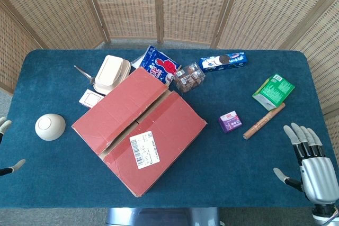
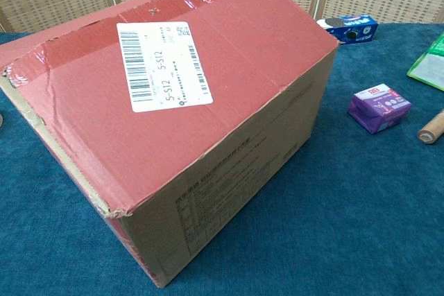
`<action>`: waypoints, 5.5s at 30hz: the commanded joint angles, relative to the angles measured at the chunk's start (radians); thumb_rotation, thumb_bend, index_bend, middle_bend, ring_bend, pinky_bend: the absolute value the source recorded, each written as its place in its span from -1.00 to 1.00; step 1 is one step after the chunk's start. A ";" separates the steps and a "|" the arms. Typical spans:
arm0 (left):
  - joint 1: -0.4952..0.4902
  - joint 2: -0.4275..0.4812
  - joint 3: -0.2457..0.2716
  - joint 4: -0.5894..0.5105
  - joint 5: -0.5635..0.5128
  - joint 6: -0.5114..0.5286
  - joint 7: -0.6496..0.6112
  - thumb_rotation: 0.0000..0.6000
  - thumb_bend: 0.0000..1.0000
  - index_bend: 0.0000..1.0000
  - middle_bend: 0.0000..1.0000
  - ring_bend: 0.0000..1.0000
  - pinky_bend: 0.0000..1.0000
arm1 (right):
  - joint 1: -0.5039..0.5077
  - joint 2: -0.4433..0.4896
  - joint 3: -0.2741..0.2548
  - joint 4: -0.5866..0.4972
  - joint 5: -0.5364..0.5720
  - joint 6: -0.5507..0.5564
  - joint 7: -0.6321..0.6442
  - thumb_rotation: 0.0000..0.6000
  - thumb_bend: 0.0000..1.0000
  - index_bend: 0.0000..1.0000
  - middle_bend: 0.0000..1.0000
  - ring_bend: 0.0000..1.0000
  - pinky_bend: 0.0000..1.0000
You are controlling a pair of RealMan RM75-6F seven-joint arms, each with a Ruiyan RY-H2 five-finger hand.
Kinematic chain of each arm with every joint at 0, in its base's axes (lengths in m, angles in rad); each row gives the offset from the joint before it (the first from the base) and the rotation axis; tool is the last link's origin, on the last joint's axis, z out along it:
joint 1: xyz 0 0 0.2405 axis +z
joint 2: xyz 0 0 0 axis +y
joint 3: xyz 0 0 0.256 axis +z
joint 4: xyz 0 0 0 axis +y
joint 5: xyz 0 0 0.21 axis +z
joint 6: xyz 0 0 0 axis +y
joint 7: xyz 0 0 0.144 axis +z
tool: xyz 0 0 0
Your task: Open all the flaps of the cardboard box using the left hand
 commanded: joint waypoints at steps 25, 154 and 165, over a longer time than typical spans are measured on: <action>-0.163 -0.037 -0.059 -0.237 0.087 -0.106 0.183 1.00 -1.00 -1.00 -1.00 -1.00 -1.00 | 0.000 -0.002 -0.002 -0.003 0.000 -0.004 -0.002 1.00 -0.73 -1.00 -1.00 -1.00 -0.92; -0.768 -0.236 -0.245 -0.358 -0.459 -0.490 0.332 1.00 -1.00 -1.00 -1.00 -1.00 -0.90 | -0.004 0.039 -0.018 -0.006 -0.020 0.005 0.098 1.00 -0.73 -1.00 -1.00 -1.00 -0.92; -0.757 -0.250 -0.286 -0.411 -0.428 -0.424 0.295 1.00 -1.00 -1.00 -1.00 -1.00 -0.90 | -0.008 0.048 -0.023 -0.006 -0.032 0.016 0.119 1.00 -0.72 -1.00 -1.00 -1.00 -0.92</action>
